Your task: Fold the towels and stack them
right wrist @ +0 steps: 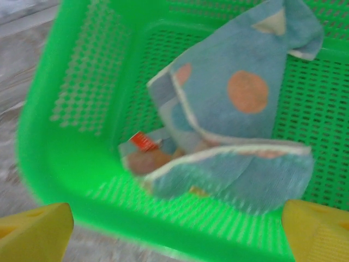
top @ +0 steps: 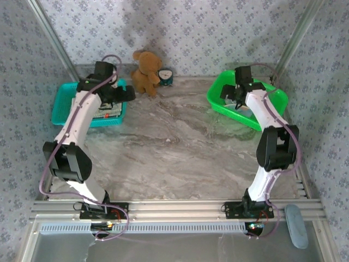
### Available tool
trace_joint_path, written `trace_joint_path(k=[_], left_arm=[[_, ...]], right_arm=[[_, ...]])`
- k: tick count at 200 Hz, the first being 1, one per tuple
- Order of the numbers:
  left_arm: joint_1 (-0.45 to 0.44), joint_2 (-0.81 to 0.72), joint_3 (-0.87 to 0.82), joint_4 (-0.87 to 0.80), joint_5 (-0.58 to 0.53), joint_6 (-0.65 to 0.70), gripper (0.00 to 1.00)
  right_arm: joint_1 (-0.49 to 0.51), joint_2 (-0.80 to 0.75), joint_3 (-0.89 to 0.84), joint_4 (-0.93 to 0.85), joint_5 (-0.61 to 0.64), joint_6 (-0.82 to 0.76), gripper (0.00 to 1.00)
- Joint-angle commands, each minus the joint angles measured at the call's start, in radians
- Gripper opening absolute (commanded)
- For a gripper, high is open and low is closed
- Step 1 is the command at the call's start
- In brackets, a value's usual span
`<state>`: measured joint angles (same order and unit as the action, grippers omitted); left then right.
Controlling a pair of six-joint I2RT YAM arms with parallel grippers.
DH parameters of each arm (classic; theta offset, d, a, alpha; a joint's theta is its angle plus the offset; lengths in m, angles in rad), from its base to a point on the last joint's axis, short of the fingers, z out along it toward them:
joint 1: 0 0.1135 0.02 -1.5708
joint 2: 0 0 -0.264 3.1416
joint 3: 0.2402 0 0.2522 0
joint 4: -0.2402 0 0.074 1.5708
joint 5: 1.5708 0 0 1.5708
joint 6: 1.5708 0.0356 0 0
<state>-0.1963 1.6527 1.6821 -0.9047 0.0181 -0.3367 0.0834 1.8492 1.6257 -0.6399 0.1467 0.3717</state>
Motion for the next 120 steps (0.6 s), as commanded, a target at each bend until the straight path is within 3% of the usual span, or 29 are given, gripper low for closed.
trace_joint_path(k=[1,61,85,101,120], left_arm=[[-0.073,-0.085,-0.071,0.039,0.022,-0.082,1.00],[-0.176,-0.213,-0.209,0.028,-0.027,-0.164,1.00],[-0.181,-0.255,-0.243,0.020,-0.071,-0.183,1.00],[-0.181,-0.273,-0.252,0.011,-0.081,-0.188,1.00],[-0.181,-0.287,-0.255,0.002,-0.085,-0.195,1.00]], right_arm=[[-0.061,0.118,0.108,-0.058,0.007,0.045,1.00],[-0.127,0.355,0.286,-0.132,-0.041,0.054,1.00],[-0.138,0.425,0.330,-0.156,-0.079,0.058,0.92],[-0.142,0.442,0.333,-0.149,-0.107,0.059,0.80],[-0.150,0.440,0.332,-0.138,-0.139,0.061,0.40]])
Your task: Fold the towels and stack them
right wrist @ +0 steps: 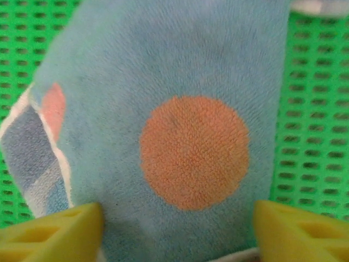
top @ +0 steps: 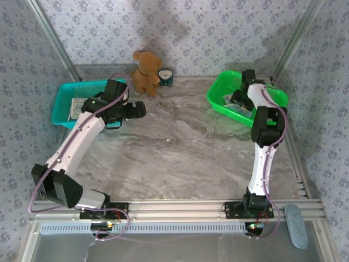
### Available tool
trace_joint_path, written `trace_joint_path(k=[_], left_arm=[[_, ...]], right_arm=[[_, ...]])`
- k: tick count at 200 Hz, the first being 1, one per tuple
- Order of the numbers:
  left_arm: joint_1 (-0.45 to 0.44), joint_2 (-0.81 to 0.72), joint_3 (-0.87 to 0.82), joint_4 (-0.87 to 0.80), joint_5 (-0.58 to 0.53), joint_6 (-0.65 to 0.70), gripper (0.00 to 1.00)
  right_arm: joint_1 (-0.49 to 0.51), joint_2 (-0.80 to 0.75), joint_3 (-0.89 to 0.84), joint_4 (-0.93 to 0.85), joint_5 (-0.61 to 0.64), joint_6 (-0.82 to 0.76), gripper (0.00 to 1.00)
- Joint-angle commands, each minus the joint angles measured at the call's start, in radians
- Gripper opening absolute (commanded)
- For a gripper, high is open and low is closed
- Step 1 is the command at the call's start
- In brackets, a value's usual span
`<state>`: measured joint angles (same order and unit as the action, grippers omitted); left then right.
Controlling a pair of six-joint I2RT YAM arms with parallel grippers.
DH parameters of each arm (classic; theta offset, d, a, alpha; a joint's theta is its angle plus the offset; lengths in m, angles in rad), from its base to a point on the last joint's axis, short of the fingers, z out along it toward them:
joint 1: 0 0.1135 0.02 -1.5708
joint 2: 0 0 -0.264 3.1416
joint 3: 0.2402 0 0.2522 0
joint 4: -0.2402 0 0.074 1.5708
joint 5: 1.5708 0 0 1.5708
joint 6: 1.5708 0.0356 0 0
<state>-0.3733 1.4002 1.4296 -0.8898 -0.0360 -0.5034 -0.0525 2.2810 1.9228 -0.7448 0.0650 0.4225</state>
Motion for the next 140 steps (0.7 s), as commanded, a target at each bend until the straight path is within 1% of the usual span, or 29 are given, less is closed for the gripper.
trace_joint_path(k=[1,11,28,91,120,140], left_arm=[[-0.004,-0.035,-0.002,-0.014,-0.031,-0.029,1.00],[-0.004,-0.042,-0.005,-0.015,-0.033,-0.030,1.00],[-0.004,-0.052,-0.010,-0.011,-0.038,-0.035,1.00],[-0.004,-0.060,-0.028,0.024,-0.017,-0.039,1.00],[-0.004,-0.052,-0.029,0.035,-0.004,-0.028,1.00],[-0.004,-0.050,-0.034,0.044,0.006,-0.018,1.00]], right_arm=[[-0.016,0.008,0.035,-0.033,-0.058,0.011,0.39],[-0.018,-0.005,0.034,-0.031,-0.063,0.012,0.19],[-0.026,-0.043,0.035,-0.018,-0.073,0.011,0.00],[-0.024,-0.300,0.036,0.049,-0.053,0.008,0.00],[0.006,-0.431,0.023,0.067,-0.052,0.006,0.00],[0.043,-0.517,0.018,0.084,-0.050,-0.002,0.00]])
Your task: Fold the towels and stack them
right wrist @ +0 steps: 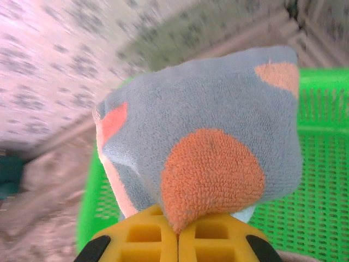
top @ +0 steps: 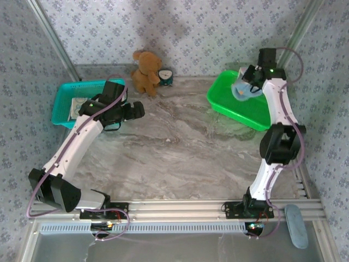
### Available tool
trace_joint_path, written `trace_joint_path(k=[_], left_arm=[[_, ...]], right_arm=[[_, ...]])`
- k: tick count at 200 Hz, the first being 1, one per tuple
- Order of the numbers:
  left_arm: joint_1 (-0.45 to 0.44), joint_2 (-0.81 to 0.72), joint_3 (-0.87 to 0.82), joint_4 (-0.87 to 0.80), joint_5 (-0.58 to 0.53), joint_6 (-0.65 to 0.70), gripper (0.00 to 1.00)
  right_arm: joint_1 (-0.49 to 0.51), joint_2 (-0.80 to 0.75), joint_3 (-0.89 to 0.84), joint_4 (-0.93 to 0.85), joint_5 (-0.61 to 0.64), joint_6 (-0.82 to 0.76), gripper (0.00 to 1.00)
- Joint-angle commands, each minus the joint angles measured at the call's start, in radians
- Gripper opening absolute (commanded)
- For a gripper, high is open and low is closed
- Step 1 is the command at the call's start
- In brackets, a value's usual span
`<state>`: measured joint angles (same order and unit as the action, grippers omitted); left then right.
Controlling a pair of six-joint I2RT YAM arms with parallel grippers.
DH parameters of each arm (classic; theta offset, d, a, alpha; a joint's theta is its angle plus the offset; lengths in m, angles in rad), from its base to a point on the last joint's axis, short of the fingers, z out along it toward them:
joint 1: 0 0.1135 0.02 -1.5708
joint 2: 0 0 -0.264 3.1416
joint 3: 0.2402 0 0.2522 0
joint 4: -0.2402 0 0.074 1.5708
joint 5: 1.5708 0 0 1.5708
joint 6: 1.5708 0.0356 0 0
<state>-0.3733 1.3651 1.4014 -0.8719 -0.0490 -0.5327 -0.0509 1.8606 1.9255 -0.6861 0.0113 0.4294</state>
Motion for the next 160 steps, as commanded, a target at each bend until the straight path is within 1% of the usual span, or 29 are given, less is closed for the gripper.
trace_joint_path(k=[1,28,50,74,86,112,136,160], left_arm=[[-0.005,-0.015,-0.005,0.026,0.020,0.012,1.00],[-0.004,-0.018,-0.010,0.028,0.027,0.028,1.00],[-0.003,-0.028,-0.017,0.027,0.023,0.045,1.00],[-0.001,-0.048,-0.035,0.029,0.020,0.061,1.00],[0.001,-0.060,-0.046,0.029,0.018,0.065,1.00],[0.015,-0.091,-0.079,0.018,0.002,0.069,1.00],[0.022,-0.119,-0.105,-0.008,-0.029,0.072,1.00],[0.025,-0.151,-0.134,-0.030,-0.048,0.080,1.00]], right_arm=[[0.044,-0.101,0.016,0.026,0.005,-0.010,0.00],[0.123,-0.199,0.033,0.052,0.020,-0.048,0.00],[0.192,-0.260,0.024,0.080,-0.020,-0.034,0.00],[0.281,-0.282,-0.004,0.079,-0.074,0.008,0.00],[0.339,-0.295,-0.061,0.080,-0.085,0.031,0.00],[0.483,-0.328,-0.265,0.216,-0.067,0.058,0.00],[0.581,-0.312,-0.416,0.339,-0.075,0.123,0.00],[0.673,-0.244,-0.453,0.406,-0.053,0.129,0.00]])
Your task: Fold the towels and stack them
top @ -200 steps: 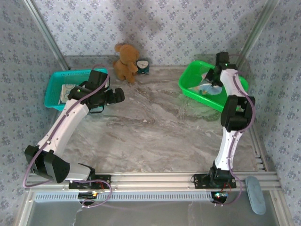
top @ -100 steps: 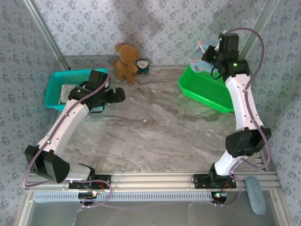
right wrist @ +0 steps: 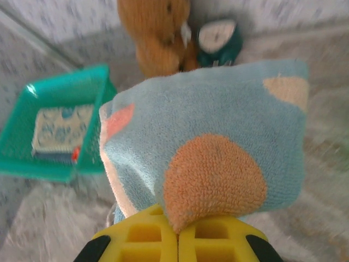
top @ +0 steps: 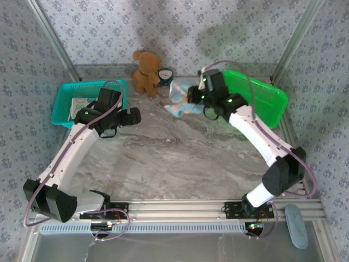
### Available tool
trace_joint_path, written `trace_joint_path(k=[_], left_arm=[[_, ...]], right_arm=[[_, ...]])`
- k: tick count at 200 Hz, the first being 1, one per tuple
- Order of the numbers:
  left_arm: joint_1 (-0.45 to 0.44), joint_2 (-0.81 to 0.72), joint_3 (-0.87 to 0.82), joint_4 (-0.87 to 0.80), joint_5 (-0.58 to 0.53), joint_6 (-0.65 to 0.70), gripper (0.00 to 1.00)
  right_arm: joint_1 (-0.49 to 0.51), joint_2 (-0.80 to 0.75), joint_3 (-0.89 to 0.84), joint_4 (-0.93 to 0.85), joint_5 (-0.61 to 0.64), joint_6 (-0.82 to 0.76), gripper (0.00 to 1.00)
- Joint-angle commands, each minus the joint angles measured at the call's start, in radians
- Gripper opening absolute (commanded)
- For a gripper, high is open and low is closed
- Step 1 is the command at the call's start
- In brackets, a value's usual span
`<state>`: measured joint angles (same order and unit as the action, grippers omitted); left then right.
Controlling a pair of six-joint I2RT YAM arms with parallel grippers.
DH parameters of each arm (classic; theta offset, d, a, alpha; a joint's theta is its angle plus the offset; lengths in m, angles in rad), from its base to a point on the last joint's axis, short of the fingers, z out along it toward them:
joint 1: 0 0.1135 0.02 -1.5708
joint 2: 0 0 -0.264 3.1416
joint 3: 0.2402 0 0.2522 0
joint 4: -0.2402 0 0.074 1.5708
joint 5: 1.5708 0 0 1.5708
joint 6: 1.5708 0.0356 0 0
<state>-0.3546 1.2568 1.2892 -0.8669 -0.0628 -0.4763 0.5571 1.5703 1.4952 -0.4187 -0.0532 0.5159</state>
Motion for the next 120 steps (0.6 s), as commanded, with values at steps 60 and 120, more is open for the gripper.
trace_joint_path(k=[60,120], left_arm=[[0.014,-0.107,-0.085,-0.064,-0.053,0.016,1.00],[0.013,-0.070,-0.168,0.047,0.073,-0.045,0.99]], right_arm=[[0.122,0.201,-0.086,0.242,-0.016,0.038,0.46],[0.098,0.155,-0.242,0.180,0.020,-0.019,0.70]])
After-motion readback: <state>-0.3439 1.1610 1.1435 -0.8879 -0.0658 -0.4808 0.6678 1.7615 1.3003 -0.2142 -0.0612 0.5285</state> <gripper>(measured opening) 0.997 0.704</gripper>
